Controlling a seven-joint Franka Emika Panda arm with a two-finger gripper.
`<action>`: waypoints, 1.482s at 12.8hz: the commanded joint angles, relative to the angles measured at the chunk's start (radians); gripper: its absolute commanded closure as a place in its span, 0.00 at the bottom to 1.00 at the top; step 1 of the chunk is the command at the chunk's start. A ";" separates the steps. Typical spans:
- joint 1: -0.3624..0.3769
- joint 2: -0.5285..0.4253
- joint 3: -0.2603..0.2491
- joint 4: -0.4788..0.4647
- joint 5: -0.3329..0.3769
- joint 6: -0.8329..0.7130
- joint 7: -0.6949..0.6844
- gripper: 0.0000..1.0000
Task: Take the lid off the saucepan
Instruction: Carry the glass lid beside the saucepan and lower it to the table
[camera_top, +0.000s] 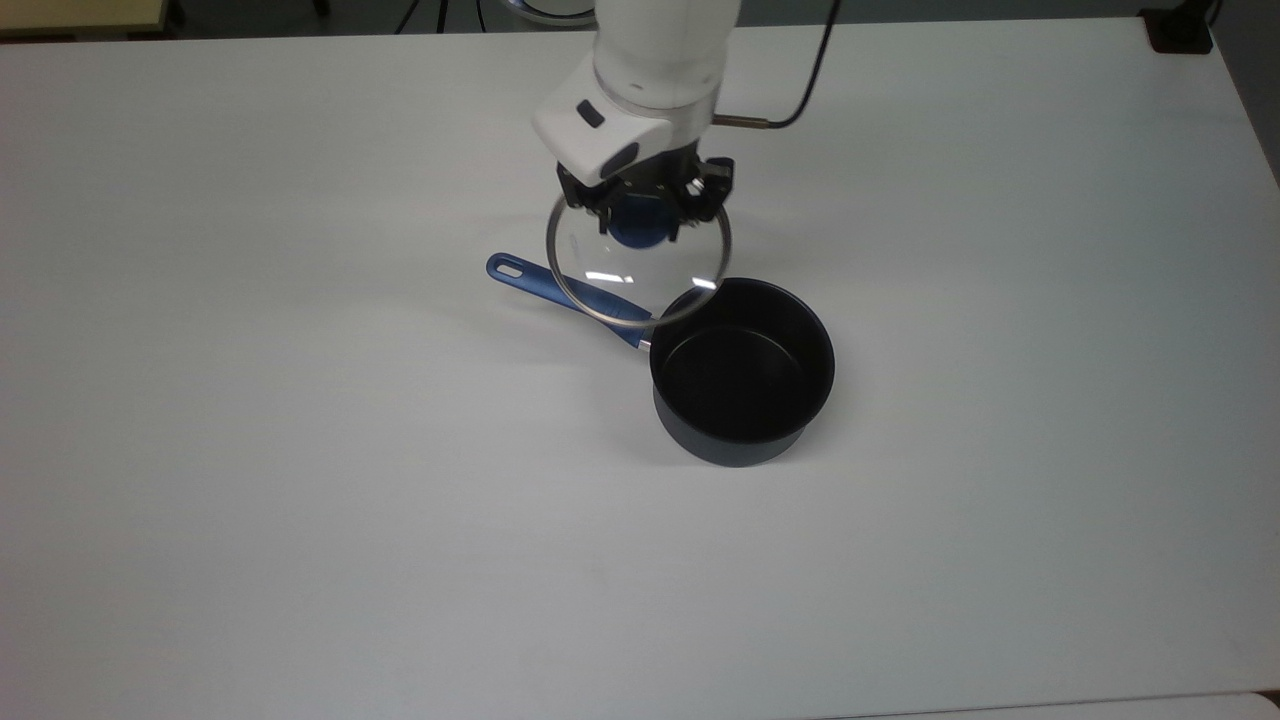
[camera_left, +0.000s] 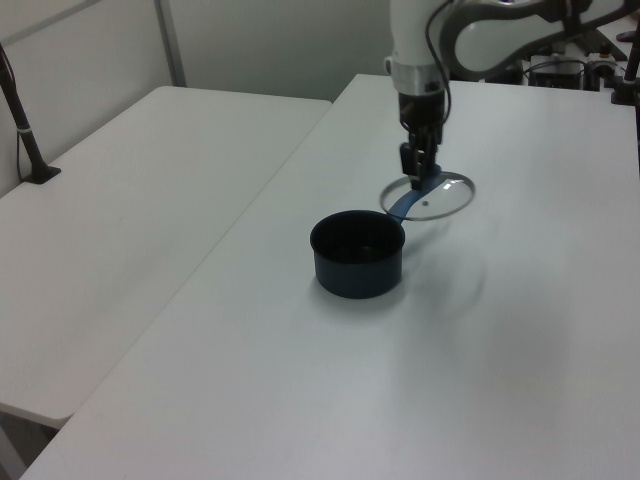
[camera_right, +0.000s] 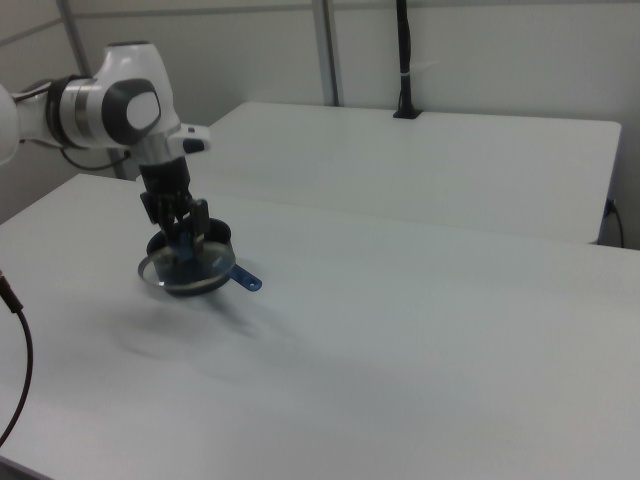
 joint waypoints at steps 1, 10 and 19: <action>-0.056 -0.160 0.050 -0.272 -0.014 0.102 -0.020 0.59; -0.114 -0.171 0.052 -0.414 -0.038 0.195 -0.059 0.68; -0.169 -0.098 0.052 -0.504 -0.124 0.294 -0.072 0.67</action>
